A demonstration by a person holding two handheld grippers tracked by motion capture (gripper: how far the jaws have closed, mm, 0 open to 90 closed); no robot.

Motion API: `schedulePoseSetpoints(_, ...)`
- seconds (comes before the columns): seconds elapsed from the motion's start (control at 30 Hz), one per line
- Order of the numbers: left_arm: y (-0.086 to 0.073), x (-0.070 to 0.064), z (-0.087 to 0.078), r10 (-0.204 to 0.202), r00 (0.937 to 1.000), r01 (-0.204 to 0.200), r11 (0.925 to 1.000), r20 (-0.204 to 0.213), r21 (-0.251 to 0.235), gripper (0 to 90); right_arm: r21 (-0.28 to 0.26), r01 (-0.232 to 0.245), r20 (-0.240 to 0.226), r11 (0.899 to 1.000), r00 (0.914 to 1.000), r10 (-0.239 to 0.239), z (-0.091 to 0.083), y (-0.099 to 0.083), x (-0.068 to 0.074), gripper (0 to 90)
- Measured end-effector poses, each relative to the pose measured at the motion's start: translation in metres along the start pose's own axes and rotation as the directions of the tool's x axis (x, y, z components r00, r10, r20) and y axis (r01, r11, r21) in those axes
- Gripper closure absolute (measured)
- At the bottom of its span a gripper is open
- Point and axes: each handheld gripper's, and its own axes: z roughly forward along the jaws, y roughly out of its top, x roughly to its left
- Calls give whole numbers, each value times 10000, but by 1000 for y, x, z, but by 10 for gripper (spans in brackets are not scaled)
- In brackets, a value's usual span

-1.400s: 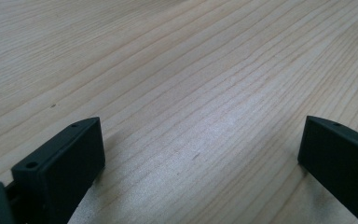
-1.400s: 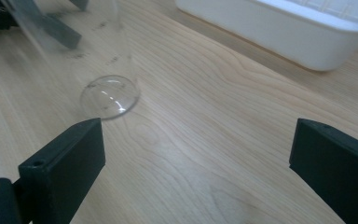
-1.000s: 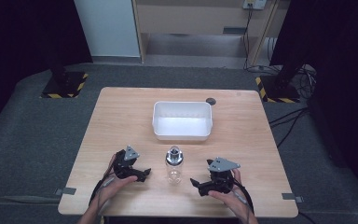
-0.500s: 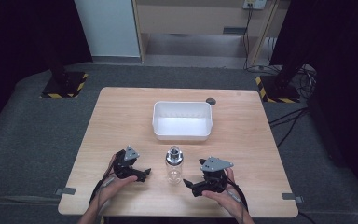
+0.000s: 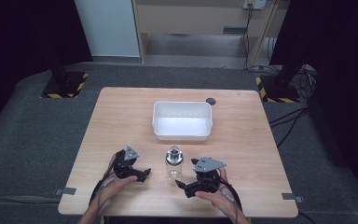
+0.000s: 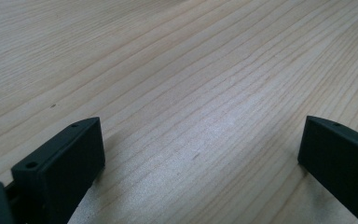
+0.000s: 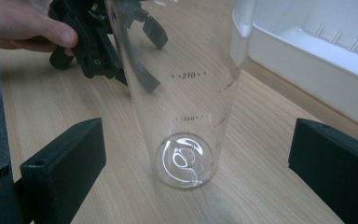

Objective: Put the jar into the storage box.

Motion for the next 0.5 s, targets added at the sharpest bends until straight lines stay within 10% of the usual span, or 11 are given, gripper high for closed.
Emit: schedulePoseSetpoints(0.5, 0, 0, 0, 2, 10000, -2, 10000, -1, 4, 0, -86, 154, -58, 9998, 9999, -155, 16, 10, 4, 43)
